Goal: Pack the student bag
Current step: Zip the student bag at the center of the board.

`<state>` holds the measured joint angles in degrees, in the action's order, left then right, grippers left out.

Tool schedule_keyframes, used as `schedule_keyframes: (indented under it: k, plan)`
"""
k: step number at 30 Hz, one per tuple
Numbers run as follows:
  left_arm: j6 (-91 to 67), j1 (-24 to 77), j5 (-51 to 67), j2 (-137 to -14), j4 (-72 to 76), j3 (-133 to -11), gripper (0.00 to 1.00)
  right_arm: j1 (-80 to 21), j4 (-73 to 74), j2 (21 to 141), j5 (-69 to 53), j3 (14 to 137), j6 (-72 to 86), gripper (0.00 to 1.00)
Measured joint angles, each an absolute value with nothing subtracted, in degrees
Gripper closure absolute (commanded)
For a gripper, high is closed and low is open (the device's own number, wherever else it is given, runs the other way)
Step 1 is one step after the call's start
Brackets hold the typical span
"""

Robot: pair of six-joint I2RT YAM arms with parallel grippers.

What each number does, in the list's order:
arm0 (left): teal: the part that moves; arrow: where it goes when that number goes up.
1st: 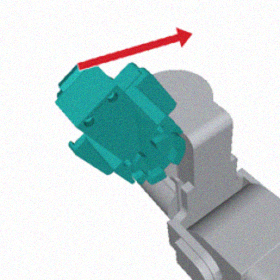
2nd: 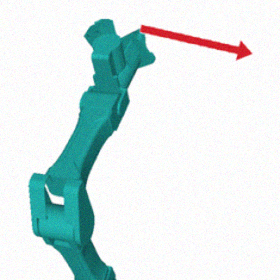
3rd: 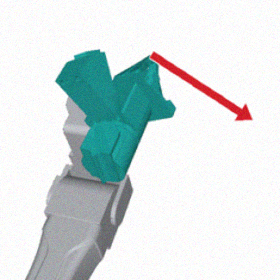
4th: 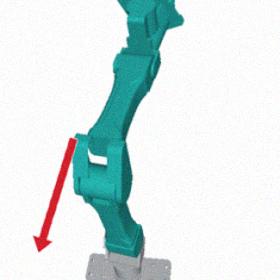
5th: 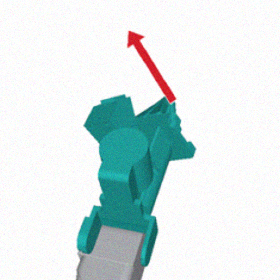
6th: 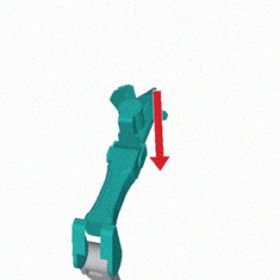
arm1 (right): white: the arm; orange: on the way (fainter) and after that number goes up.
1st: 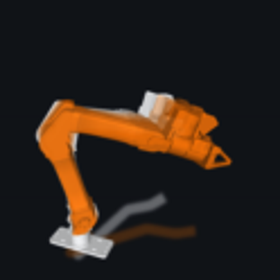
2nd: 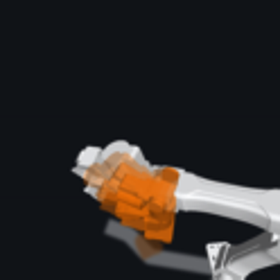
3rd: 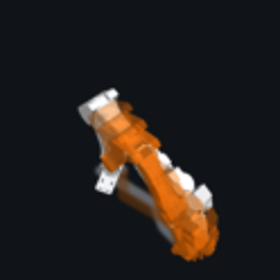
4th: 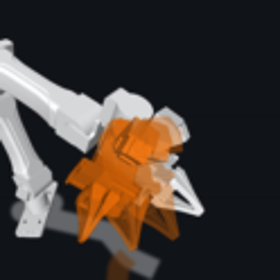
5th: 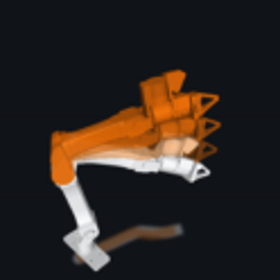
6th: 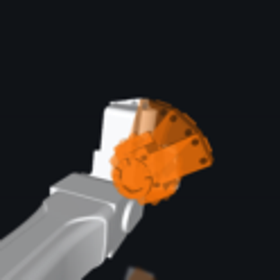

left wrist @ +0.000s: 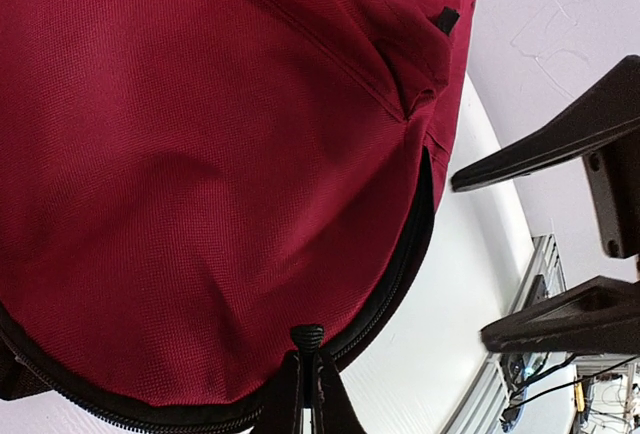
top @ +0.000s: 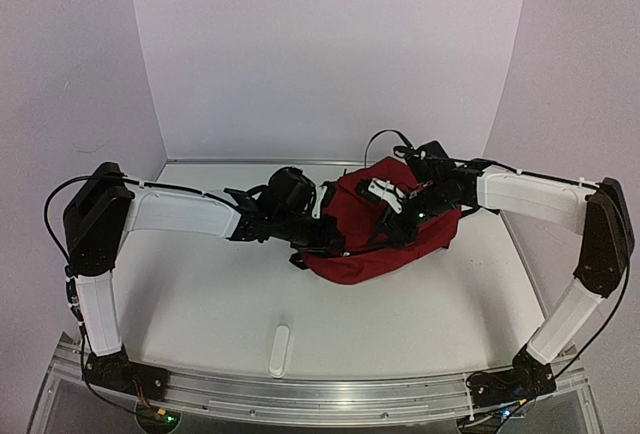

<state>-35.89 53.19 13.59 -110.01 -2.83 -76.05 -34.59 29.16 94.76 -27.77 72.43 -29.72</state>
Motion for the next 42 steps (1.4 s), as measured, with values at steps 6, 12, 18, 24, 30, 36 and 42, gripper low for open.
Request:
schedule_keyframes:
  k: [6,12,18,24,30,36,42]
  plan:
    - [-36.47,52.87,14.14,-110.00,-2.61,-75.93,1.00,-35.64,23.69,97.86,-28.05,71.10,-29.90,0.46]
    - [-37.33,52.45,14.41,-110.00,-2.42,-75.50,1.00,-35.83,21.64,99.70,-27.95,67.97,-30.47,0.68]
    - [-37.52,52.39,14.39,-109.86,-2.24,-75.17,1.00,-35.83,20.11,99.42,-27.07,66.10,-30.89,1.00]
    - [-37.54,51.76,13.97,-109.16,-1.84,-73.74,1.00,-36.05,19.25,94.67,-24.12,63.04,-31.50,1.00]
    - [-37.54,48.98,11.93,-105.63,-1.91,-69.92,1.00,-34.40,20.21,89.00,-22.04,60.02,-32.69,1.00]
    - [-37.41,46.58,12.13,-104.60,-1.16,-68.10,1.00,-28.88,20.68,86.57,-24.05,57.36,-35.84,1.00]
    - [-36.85,47.39,15.11,-104.53,1.56,-68.12,1.00,-23.36,21.22,85.76,-27.11,56.21,-40.47,0.94]
